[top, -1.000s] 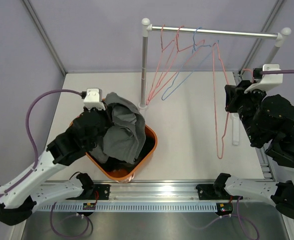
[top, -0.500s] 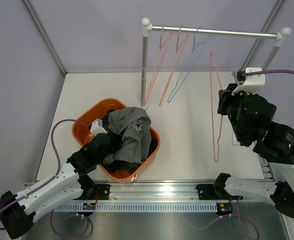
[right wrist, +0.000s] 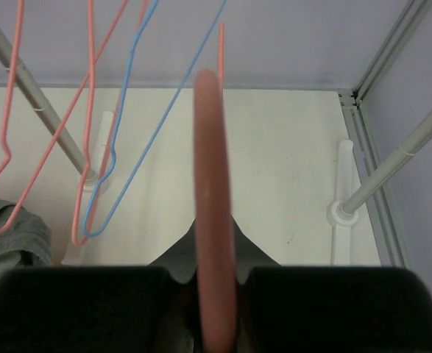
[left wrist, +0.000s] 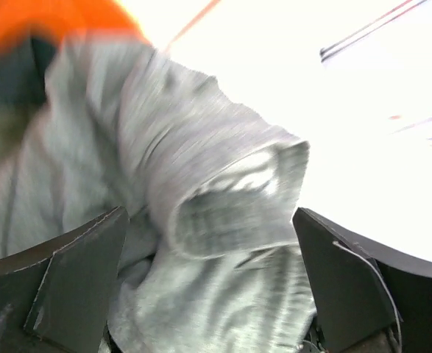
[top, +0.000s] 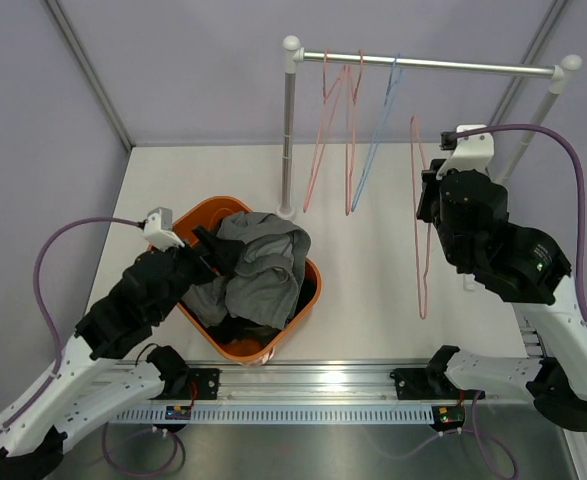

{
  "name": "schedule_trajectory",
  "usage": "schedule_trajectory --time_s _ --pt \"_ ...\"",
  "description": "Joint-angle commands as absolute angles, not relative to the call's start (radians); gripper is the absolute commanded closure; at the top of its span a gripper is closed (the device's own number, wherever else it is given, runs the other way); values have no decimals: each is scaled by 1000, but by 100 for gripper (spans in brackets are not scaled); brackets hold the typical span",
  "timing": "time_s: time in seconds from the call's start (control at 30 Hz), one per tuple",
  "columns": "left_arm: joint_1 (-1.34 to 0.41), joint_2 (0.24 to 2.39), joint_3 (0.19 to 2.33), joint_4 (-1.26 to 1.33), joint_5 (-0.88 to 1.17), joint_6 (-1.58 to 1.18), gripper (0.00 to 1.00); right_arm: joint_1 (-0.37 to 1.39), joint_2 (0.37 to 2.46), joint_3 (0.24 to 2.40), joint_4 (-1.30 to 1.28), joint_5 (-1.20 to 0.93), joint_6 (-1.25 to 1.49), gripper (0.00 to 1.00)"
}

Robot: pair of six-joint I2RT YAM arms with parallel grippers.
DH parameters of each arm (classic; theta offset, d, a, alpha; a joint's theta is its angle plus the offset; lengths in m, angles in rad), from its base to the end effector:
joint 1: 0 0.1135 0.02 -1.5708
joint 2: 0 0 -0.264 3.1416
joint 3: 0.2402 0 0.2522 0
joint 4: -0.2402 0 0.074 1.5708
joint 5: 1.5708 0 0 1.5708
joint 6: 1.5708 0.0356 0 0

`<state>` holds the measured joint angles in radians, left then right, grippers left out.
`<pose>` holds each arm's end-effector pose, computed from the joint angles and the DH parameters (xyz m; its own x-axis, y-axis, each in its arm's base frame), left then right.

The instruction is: Remove the shorts from the hanger

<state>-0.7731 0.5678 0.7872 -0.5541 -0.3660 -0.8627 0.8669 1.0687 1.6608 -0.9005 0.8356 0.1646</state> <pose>0.0982 -0.0780 0.3321 -0.4645 -0.5378 -0.7036 0.0882 0.7625 -0.6410 0.1211 0.1018 0.5017 -0.2026 -0.0689 -0.9768 -0.0210 0.9976 -0.0660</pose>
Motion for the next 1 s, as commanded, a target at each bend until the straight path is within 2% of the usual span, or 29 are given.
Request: schedule_trajectory --time_s 0.0,0.2,0.53,0.67,0.97 --pt "-778 606 955 -613 -419 -677 1 766 1072 1713 -920 779 190 100" --pt "-776 661 1052 -580 -370 -497 1 511 1098 1729 -861 551 124 100" --pt "-776 732 1114 -598 -305 -287 1 109 1287 1822 -687 -65 69 100" --pt "-778 703 1069 -580 -308 -261 1 40 1368 1929 -721 -141 57 100" --pt "-776 680 991 -578 -296 -239 1 31 1417 2002 -710 -181 8 100"
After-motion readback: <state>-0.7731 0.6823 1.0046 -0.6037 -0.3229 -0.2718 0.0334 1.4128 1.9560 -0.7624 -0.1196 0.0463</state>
